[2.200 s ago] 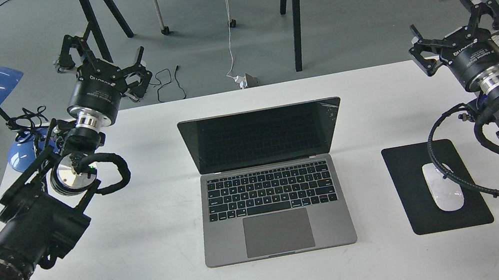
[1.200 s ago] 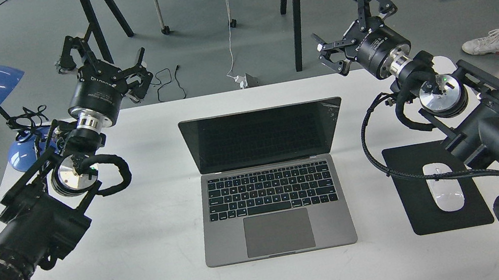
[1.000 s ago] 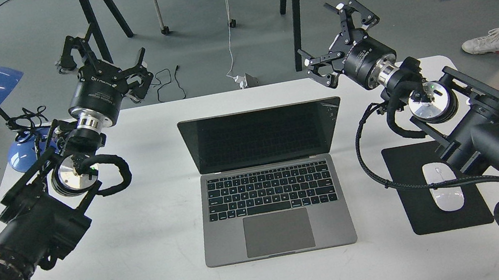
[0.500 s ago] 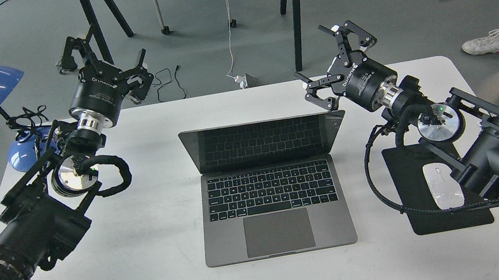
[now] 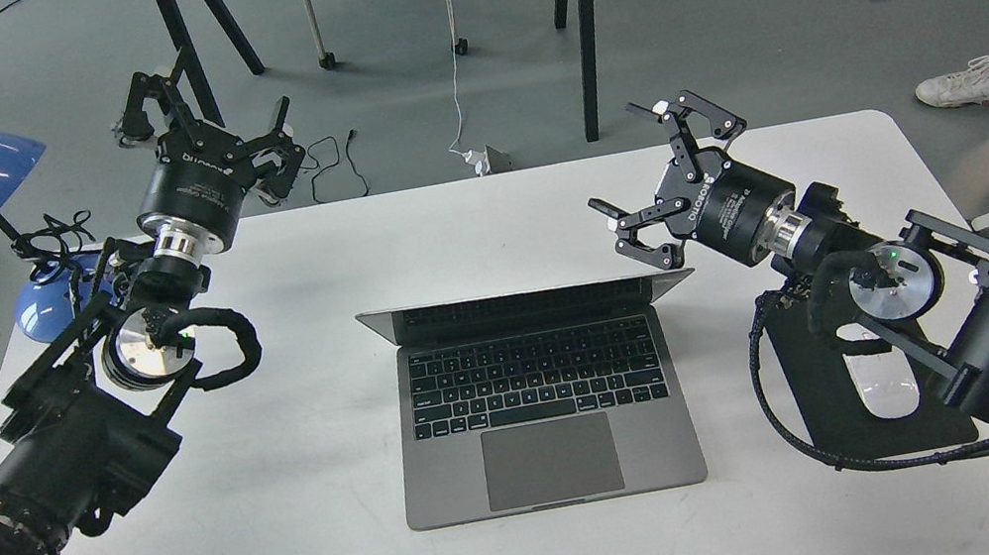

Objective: Close notebook with right arm
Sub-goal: 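Push the laptop screen's back edge down toward the keyboard with the right gripper, then press the right gripper down on the closed lid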

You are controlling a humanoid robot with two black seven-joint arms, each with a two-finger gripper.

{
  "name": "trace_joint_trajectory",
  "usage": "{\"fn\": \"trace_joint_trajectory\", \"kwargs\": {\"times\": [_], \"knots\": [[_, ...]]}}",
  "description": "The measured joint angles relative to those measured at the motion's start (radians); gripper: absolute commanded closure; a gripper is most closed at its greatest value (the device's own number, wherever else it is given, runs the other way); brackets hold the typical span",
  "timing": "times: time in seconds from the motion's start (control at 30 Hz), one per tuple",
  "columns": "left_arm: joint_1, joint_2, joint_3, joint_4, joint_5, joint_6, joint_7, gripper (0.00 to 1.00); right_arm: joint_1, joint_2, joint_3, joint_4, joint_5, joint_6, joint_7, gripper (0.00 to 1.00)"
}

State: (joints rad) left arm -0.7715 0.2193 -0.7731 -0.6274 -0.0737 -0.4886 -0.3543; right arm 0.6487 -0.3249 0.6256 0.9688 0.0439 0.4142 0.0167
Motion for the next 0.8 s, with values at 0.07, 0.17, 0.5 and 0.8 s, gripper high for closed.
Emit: {"fn": "trace_joint_trajectory", "kwargs": {"times": [0.07, 0.17, 0.5, 0.8], "knots": [[0.0, 0.0, -0.001, 0.0, 0.0, 0.0, 0.0, 0.0, -0.007, 0.0, -0.006, 0.004, -0.032, 0.0, 0.0, 0.0], [0.0, 0.0, -0.001, 0.0, -0.001, 0.0, 0.0, 0.0, -0.015, 0.001, -0.025, 0.016, -0.067, 0.0, 0.0, 0.0], [0.0, 0.0, -0.001, 0.0, -0.001, 0.0, -0.001, 0.0, -0.018, 0.008, -0.104, 0.025, -0.198, 0.0, 0.002, 0.0], [0.0, 0.0, 0.0, 0.0, 0.0, 0.0, -0.002, 0.0, -0.021, 0.017, -0.205, 0.024, -0.362, -0.008, 0.005, 0.0]]}}
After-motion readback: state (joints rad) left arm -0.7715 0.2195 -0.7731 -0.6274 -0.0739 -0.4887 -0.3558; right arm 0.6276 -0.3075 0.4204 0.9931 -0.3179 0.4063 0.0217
